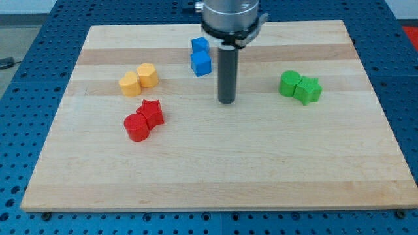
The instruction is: Slide the blue cube into the blue triangle
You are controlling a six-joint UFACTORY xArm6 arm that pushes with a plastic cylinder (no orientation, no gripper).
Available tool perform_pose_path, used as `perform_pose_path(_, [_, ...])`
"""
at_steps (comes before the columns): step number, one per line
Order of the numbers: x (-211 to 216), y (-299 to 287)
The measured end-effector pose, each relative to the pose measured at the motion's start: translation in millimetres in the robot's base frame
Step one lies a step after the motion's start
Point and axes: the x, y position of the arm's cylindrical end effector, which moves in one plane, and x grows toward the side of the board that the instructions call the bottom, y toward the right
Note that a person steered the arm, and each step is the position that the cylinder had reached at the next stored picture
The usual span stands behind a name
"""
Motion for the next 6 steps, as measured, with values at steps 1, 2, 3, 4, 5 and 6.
perform_pose_path(1, [-19.4,-9.3])
perform_pose_path(2, [-53.0,-9.3])
perform_pose_path(3, [-56.4,-19.4])
perform_pose_path(4, [-59.8,-31.1])
perform_pose_path(5, [-78.1,-32.0])
perform_pose_path(6, [-79.6,-32.1])
